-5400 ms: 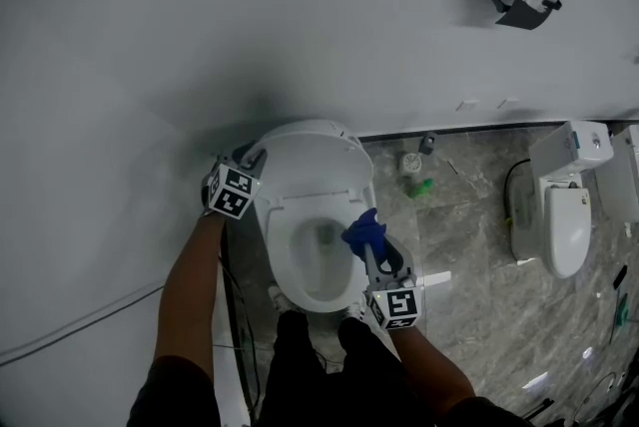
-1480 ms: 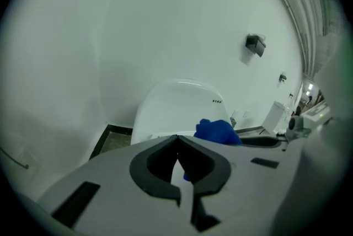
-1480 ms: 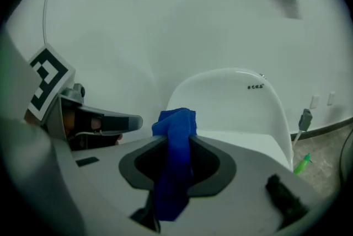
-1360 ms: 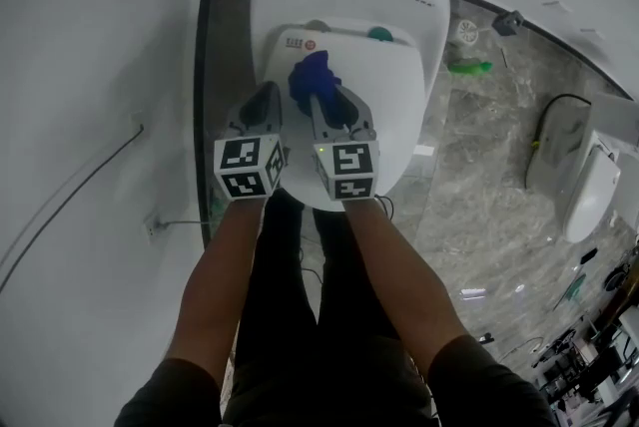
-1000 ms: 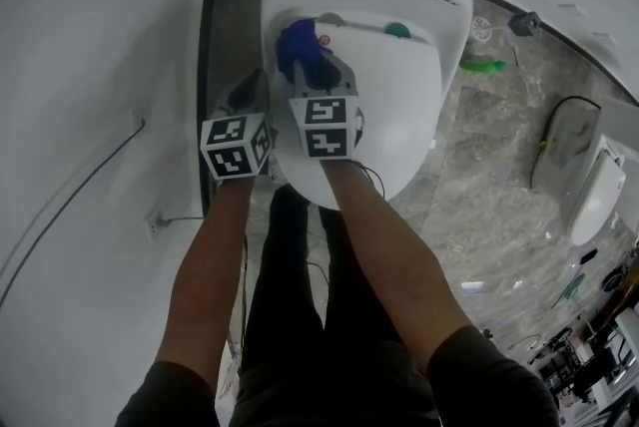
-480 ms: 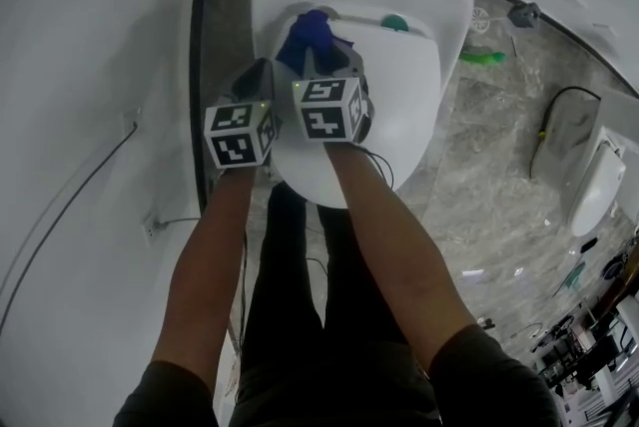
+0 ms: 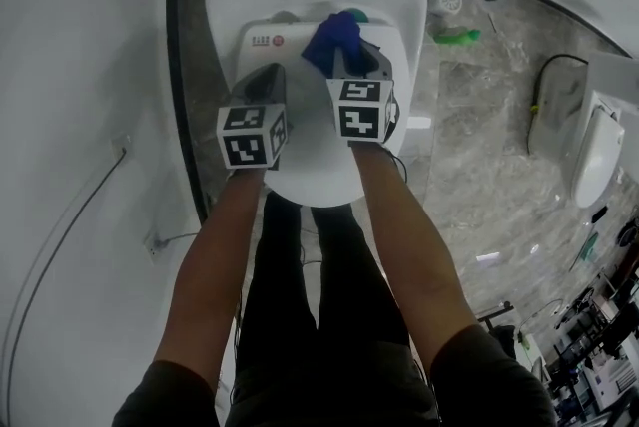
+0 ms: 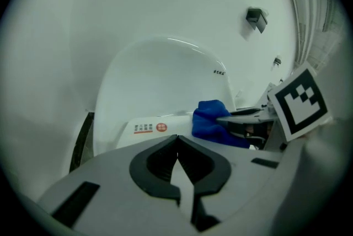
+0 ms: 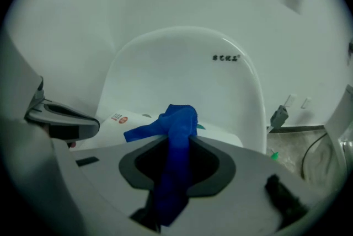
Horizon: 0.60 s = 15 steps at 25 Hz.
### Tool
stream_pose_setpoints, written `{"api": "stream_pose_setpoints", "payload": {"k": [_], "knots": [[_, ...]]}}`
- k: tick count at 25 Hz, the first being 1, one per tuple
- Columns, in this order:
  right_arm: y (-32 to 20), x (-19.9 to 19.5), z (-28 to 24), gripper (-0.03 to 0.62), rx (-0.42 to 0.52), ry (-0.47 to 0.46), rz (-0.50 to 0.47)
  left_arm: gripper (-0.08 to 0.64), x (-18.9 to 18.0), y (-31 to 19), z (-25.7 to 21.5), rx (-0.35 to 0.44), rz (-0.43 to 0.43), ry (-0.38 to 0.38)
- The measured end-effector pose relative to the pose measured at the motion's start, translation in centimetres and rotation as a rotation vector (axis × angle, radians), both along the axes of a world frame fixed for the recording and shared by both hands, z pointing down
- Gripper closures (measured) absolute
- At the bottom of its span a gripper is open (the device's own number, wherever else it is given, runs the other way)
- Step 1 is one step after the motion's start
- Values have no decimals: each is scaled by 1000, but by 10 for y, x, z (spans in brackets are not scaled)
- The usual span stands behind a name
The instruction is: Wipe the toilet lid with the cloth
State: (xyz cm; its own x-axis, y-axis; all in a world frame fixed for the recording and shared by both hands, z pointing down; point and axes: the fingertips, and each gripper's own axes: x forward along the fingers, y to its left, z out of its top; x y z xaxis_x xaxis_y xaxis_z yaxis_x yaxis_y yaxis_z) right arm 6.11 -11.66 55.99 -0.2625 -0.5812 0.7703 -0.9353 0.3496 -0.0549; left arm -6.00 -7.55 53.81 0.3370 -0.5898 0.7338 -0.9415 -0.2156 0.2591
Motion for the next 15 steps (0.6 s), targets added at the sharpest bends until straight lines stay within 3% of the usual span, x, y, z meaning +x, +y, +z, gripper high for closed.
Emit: {"api": "stream_pose_setpoints", "payload": {"k": [9,12,15], "knots": [[9,101,7,497,23,73,117,548,68,-3,-3,5,79,51],[11,116,8,497,30,78,129,548,77,1,-7,22,102,45],[12,107,-7,497,75,37,141,548,68,4,-7,31,101,38]]}}
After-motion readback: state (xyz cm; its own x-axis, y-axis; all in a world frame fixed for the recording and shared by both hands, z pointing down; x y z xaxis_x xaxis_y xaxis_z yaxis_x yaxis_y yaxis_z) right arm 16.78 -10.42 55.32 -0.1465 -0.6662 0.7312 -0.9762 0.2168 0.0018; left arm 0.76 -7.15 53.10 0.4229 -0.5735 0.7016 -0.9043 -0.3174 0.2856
